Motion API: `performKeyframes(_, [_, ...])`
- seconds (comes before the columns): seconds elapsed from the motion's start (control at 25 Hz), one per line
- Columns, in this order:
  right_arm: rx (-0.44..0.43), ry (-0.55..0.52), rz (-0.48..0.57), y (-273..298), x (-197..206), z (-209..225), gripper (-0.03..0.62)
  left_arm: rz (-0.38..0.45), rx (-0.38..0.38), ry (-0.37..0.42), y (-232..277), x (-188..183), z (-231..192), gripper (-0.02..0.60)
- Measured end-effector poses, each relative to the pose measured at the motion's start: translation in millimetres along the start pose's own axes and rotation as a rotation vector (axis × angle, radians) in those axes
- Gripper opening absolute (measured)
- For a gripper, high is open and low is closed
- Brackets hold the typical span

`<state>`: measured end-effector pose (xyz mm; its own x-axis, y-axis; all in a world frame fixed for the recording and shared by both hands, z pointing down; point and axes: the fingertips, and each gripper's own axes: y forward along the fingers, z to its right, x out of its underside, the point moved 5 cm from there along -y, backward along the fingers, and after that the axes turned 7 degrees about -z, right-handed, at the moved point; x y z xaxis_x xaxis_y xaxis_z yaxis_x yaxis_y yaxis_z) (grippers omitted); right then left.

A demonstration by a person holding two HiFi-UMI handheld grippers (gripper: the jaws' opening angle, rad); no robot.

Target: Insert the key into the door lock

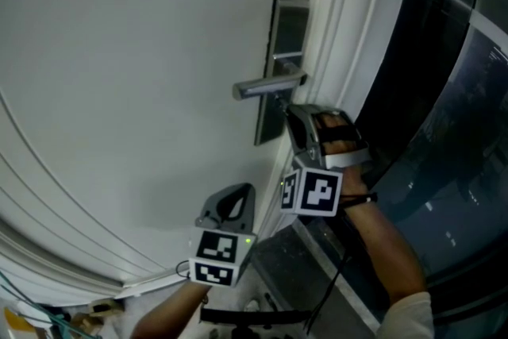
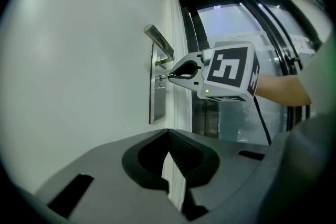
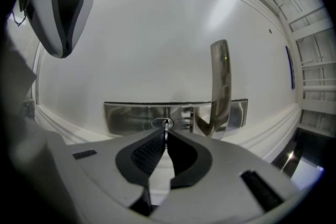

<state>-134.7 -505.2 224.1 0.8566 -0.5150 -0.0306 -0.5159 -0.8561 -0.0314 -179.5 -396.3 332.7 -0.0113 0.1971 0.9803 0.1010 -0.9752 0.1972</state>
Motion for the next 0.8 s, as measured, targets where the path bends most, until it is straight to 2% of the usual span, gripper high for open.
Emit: performKeyframes(0.8, [0.022,0.009,0.001,17,-6,-1,0.023,-0.010,-0.007,0.004,0,2,-1,0.003])
